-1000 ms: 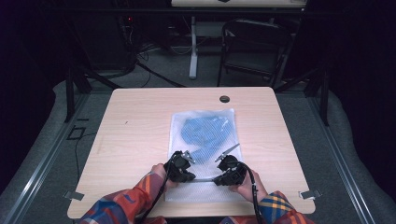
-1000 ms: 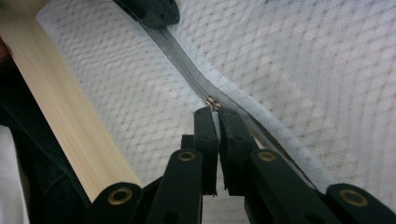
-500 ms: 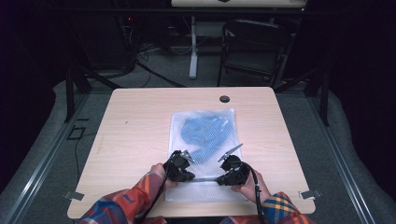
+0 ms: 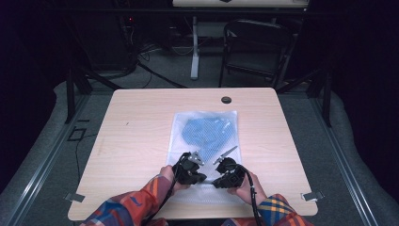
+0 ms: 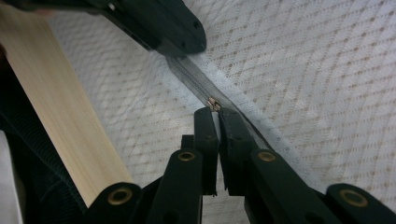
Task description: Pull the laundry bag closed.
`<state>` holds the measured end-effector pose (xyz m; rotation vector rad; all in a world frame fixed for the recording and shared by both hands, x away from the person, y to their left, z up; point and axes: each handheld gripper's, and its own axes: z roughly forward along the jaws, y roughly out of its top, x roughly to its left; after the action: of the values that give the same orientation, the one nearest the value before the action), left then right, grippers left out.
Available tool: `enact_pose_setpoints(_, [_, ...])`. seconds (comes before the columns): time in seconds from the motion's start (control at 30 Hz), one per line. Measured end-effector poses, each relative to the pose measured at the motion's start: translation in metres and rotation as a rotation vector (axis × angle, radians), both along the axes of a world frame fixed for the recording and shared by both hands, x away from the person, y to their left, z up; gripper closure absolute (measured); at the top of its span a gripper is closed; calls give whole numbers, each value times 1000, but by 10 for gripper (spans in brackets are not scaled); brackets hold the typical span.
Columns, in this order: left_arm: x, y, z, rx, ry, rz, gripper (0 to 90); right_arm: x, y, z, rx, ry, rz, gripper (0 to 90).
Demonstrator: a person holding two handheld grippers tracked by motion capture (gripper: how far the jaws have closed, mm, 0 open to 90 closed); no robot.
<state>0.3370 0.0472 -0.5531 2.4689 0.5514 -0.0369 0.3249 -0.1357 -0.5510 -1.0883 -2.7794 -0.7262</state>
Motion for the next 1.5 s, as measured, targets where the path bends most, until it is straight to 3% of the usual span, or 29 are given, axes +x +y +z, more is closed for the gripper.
enact_pose_setpoints(0.03, [0, 0, 0, 0, 0, 0, 900, 0, 1, -1, 0, 2, -2, 869])
enact_pose_setpoints(0.17, [0, -4, -7, 80, -6, -8, 900, 1, 1, -3, 3, 5, 1, 868])
enact_pose_setpoints(0.67, [1, -3, -8, 60, 3, -1, 900, 1, -1, -2, 1, 8, 12, 869])
enact_pose_setpoints(1.5, [2, -2, -9, 46, 9, 5, 900, 2, -14, 4, -2, 17, -17, 869])
